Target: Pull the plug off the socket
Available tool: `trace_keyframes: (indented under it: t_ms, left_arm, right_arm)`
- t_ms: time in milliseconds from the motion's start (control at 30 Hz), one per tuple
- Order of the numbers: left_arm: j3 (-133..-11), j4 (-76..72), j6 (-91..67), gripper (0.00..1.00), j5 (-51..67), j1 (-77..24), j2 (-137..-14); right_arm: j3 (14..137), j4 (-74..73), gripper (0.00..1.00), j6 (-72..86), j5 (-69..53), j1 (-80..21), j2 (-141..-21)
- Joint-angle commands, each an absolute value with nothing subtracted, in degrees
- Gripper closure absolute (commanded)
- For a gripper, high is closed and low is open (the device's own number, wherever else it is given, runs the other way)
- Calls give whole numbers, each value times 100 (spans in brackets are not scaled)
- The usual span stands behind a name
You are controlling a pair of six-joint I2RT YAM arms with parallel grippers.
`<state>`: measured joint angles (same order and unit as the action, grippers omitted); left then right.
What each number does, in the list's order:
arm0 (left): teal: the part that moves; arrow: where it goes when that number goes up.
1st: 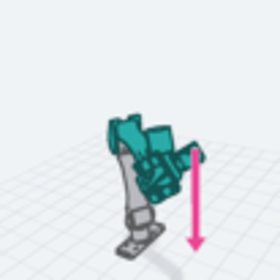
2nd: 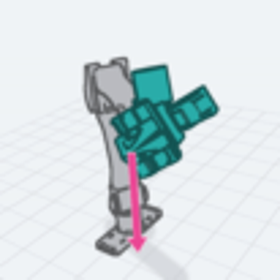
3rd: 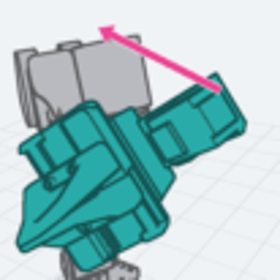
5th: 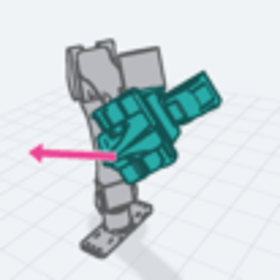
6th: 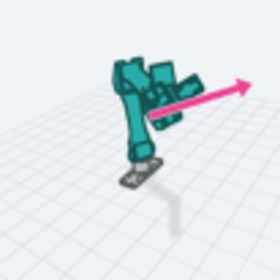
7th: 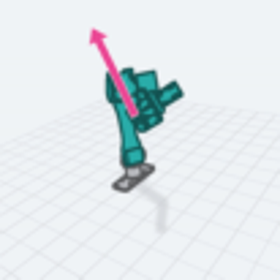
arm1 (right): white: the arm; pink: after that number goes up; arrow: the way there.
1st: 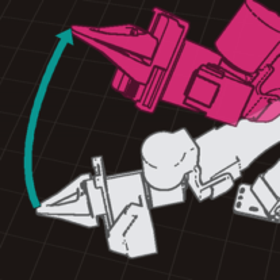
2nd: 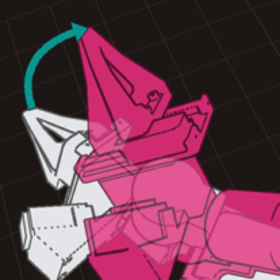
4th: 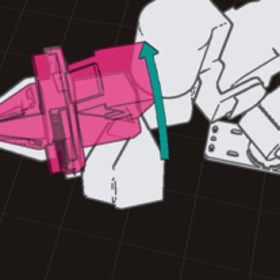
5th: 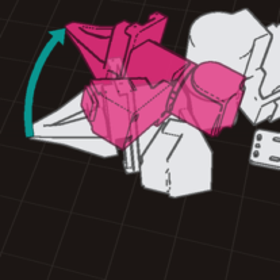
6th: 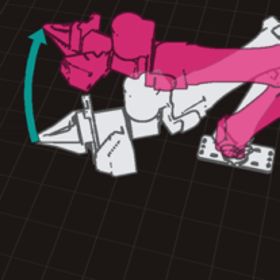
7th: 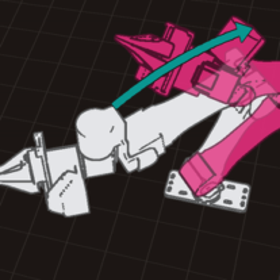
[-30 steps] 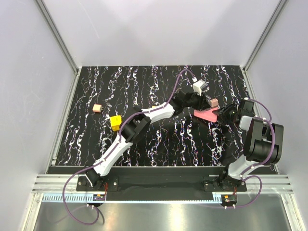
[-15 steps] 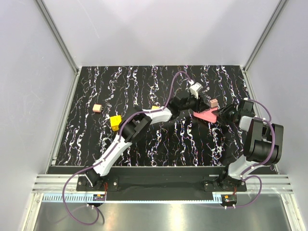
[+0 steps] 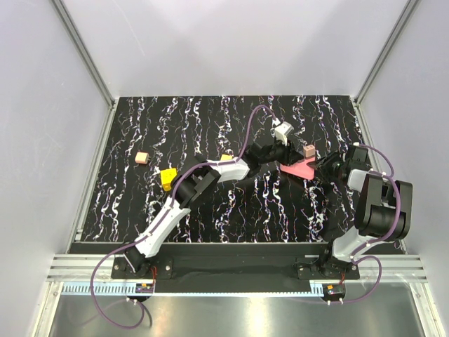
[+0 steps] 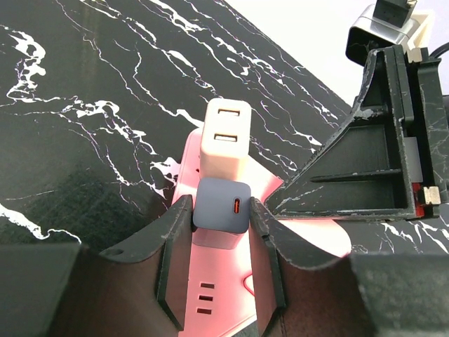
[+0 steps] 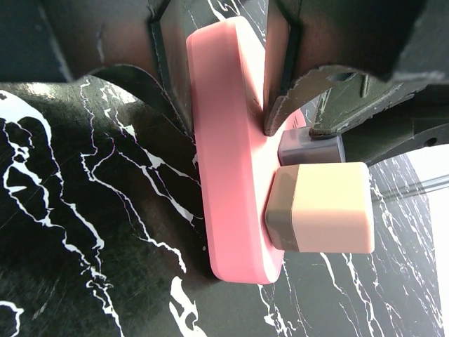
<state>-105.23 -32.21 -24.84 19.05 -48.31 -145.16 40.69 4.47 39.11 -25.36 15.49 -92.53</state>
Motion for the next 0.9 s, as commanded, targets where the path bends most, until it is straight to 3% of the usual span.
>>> trace_keyframes:
  t_ms: [0, 167, 400, 867]
  left_arm:
    - [-10714, -4166, -2804, 100, 2206, -4939, -13904]
    - [-10495, -4482, -2927, 100, 2163, -4887, -13773]
    - [-9897, -4210, -1408, 100, 1424, -5212, -13079]
    - [-10222, -4570, -2347, 100, 1644, -4975, -13535]
  right_arm:
    - [3841, -501, 100, 3498, -1644, 1459, -9439]
    - [3841, -501, 100, 3498, -1644, 1459, -9439]
    - [3841, -492, 100, 3498, -1661, 1459, -9440]
    - [3850, -501, 100, 3489, -1652, 1459, -9457]
